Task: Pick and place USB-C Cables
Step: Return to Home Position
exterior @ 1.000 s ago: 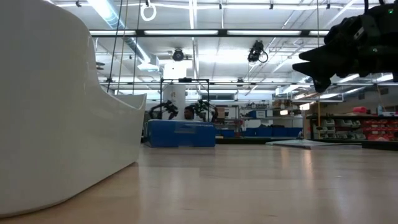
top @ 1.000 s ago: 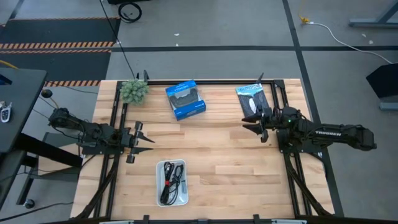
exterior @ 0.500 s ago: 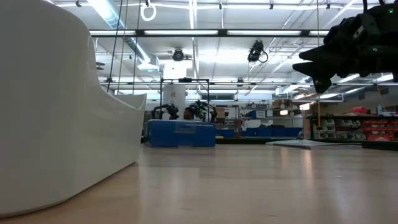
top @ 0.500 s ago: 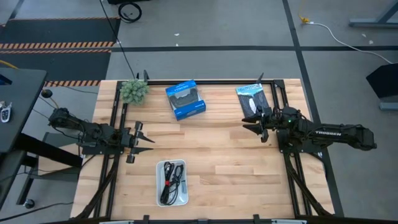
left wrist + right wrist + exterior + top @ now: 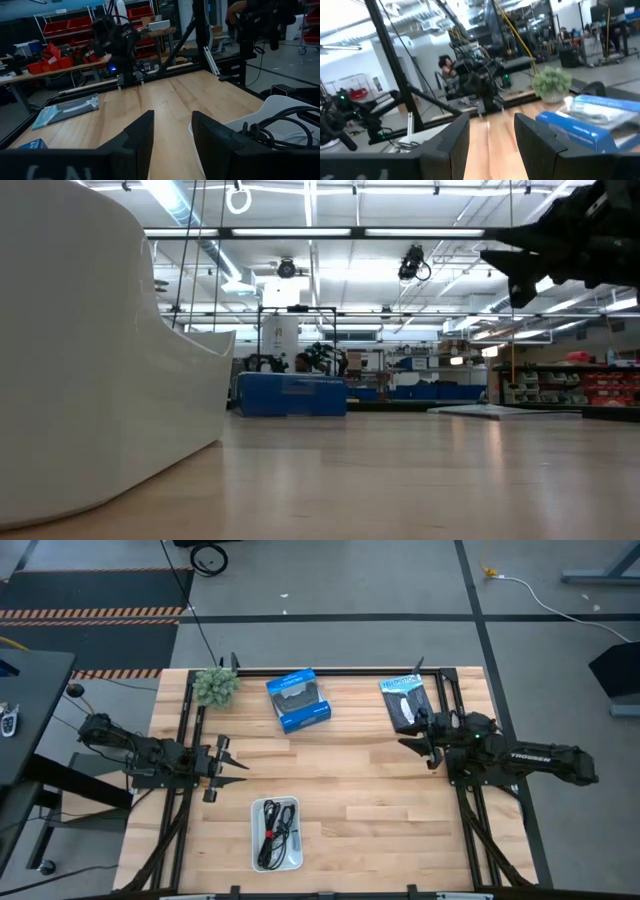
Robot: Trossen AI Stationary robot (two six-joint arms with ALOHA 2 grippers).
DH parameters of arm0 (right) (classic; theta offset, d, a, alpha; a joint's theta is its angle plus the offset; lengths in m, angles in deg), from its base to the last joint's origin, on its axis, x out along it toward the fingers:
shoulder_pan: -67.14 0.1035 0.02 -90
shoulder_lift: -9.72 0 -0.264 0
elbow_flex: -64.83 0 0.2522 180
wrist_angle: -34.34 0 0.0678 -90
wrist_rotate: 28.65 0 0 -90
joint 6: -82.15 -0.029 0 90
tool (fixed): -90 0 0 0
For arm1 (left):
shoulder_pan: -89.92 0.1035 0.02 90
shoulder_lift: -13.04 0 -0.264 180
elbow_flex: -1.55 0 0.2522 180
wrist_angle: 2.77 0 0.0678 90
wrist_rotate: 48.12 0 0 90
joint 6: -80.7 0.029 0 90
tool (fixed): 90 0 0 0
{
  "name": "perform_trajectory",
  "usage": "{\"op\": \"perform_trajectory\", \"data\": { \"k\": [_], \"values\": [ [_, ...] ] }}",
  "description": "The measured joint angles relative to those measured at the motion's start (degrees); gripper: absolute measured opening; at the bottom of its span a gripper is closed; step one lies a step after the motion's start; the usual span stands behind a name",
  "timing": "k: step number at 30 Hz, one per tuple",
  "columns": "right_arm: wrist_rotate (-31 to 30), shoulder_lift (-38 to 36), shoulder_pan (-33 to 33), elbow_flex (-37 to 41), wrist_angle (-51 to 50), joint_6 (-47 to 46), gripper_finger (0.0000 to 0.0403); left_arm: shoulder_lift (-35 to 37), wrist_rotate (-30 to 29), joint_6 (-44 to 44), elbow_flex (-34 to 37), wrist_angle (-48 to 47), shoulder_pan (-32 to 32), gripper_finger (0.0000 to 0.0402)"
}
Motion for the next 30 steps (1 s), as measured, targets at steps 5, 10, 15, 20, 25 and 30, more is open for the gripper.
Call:
{"op": "perform_trajectory", "data": {
  "k": [5, 10, 15, 20, 25, 30],
  "values": [
    [0.0, -4.7, 0.3, 0.0, -0.4, 5.1, 0.0162, 0.0, 0.0, 0.0, 0.0, 0.0, 0.0, 0.0142],
    [0.0, -8.6, 1.0, 0.0, -0.6, 14.1, 0.0162, 0.0, 0.0, 0.0, 0.0, 0.0, 0.0, 0.0142],
    [-0.7, -14.1, 1.4, 0.0, -1.7, 24.0, 0.0162, 0.0, 0.0, 0.0, 0.0, 0.0, 0.0, 0.0142],
    [-2.2, -14.0, 2.1, 0.0, 0.1, 32.8, 0.0162, 0.0, 0.0, 0.0, 0.0, 0.0, 0.0, 0.0142],
    [-2.2, -13.9, 2.2, 0.0, -0.2, 31.1, 0.0162, 0.0, 0.0, 0.0, 0.0, -0.1, 0.0, 0.0142],
    [-2.0, -13.9, 0.9, 0.0, 0.0, 31.5, 0.0162, 0.0, 0.0, 0.0, 0.0, -0.1, 0.0, 0.0142]
  ]
}}
